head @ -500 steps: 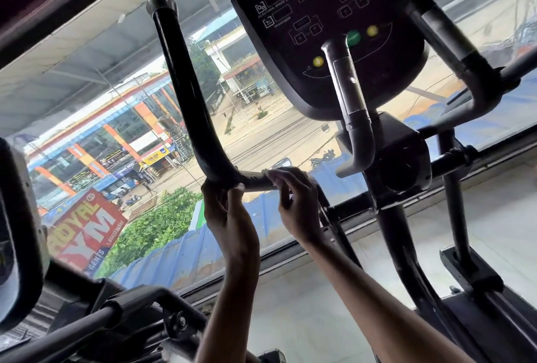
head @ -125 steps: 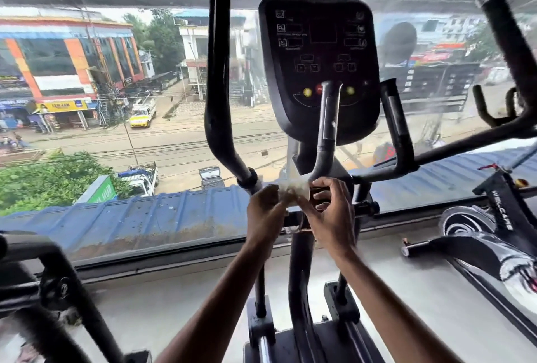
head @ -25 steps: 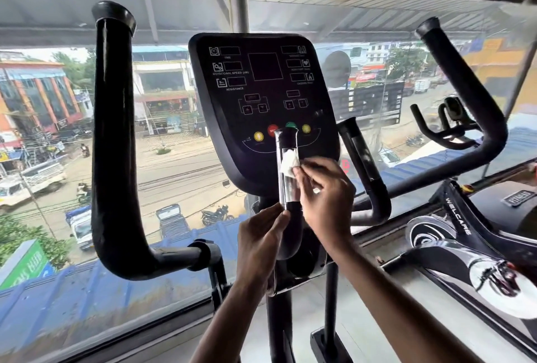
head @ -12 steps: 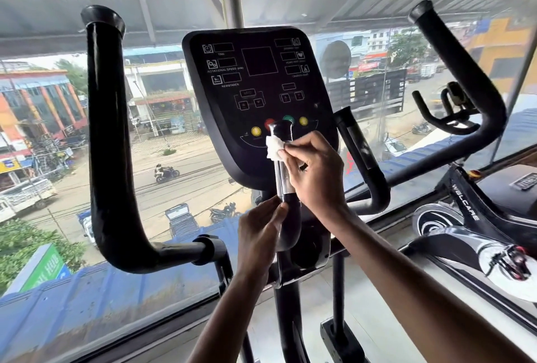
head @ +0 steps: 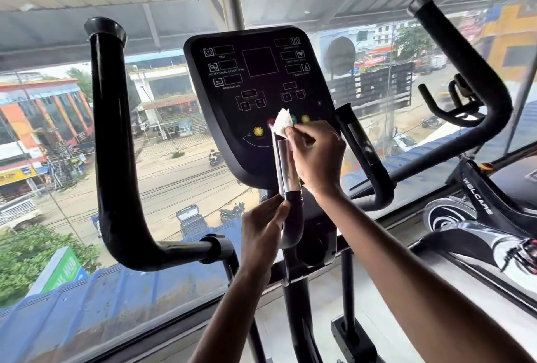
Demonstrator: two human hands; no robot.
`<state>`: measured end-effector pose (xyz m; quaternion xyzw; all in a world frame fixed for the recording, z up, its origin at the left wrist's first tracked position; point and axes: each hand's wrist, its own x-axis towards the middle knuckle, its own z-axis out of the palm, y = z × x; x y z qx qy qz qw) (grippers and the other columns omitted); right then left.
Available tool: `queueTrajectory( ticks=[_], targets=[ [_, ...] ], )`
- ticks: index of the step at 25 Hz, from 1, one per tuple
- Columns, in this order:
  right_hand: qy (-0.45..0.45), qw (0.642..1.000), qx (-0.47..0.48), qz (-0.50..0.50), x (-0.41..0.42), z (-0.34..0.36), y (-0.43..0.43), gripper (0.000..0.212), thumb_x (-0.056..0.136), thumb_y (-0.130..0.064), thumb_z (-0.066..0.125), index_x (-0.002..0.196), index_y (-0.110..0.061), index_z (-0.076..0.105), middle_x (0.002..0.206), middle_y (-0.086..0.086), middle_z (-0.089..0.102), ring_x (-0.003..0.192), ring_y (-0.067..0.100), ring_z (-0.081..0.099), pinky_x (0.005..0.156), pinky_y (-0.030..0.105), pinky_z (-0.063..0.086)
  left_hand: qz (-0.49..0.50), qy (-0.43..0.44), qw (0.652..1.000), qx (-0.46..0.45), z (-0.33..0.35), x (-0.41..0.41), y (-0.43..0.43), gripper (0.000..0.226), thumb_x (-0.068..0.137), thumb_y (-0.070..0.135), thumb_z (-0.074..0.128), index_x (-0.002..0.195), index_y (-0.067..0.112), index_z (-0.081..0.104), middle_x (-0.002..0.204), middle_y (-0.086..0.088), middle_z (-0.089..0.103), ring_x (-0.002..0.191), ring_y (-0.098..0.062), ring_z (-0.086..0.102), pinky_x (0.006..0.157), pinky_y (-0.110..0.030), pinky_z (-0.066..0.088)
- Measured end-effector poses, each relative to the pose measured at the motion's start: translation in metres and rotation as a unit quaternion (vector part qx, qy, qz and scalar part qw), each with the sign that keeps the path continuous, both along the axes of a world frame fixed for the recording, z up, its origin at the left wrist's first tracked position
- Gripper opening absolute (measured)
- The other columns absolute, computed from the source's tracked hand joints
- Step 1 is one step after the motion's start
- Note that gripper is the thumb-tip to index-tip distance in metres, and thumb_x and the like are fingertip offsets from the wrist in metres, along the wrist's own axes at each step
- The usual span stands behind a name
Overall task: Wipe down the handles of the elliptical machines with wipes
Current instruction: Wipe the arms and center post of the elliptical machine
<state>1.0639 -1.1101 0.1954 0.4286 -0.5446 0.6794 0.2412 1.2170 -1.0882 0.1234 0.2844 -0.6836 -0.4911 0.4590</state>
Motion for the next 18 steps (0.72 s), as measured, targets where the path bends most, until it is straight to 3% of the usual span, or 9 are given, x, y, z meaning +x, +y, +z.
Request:
queueTrajectory(
  ticks=[3,7,11,15,18],
  targets=[
    [-0.065,0.994,0.007,0.089,0.010,-0.043,0.020,0.013,0.094,-0.021,0.076,0.102,-0.013,0.082,0.097,-0.010,0.076,0.091,-0.001,0.071,0.081,0.025,0.060,0.009,-0.017,1.000,0.013,0.002,0.002,-0.002,0.016,0.092,0.035,0.065,0.084,0.030,0.079,0.091,-0.010,0.078,0.087,-0.016,0.064,0.098,-0.057,0.051],
    [-0.081,0.990,0.009,0.118,0.021,-0.073,0.041,0.022,0.095,-0.023,0.076,0.114,-0.011,0.079,0.108,-0.004,0.076,0.099,0.007,0.073,0.082,0.035,0.063,0.000,-0.014,0.999,0.042,0.011,0.005,-0.002,0.025,0.097,0.029,0.060,0.096,0.013,0.079,0.103,-0.025,0.073,0.091,-0.023,0.069,0.089,-0.046,0.052],
    [-0.025,0.999,-0.015,0.046,0.049,-0.094,0.057,0.019,0.093,-0.010,0.078,0.112,-0.008,0.080,0.108,0.003,0.073,0.101,0.006,0.068,0.088,0.017,0.054,0.001,-0.013,0.997,0.080,0.016,0.007,-0.001,0.030,0.104,0.017,0.051,0.100,0.003,0.077,0.103,-0.021,0.076,0.099,-0.027,0.073,0.090,-0.040,0.052],
    [-0.039,0.998,-0.039,0.009,0.074,-0.146,0.077,0.022,0.085,-0.002,0.085,0.107,-0.005,0.081,0.104,0.007,0.073,0.101,0.009,0.067,0.093,0.016,0.049,-0.005,-0.029,0.995,0.097,0.022,0.007,0.004,0.029,0.100,0.018,0.050,0.096,0.009,0.078,0.096,-0.010,0.078,0.097,-0.024,0.074,0.089,-0.039,0.055],
    [-0.078,0.994,-0.070,-0.010,0.080,-0.138,0.070,0.020,0.081,0.001,0.087,0.099,-0.001,0.081,0.098,0.009,0.074,0.096,0.012,0.067,0.094,0.011,0.045,-0.001,-0.040,0.995,0.094,0.024,0.005,0.008,0.029,0.102,0.020,0.052,0.096,0.012,0.078,0.097,-0.011,0.078,0.093,-0.023,0.074,0.089,-0.039,0.054]
  ],
)
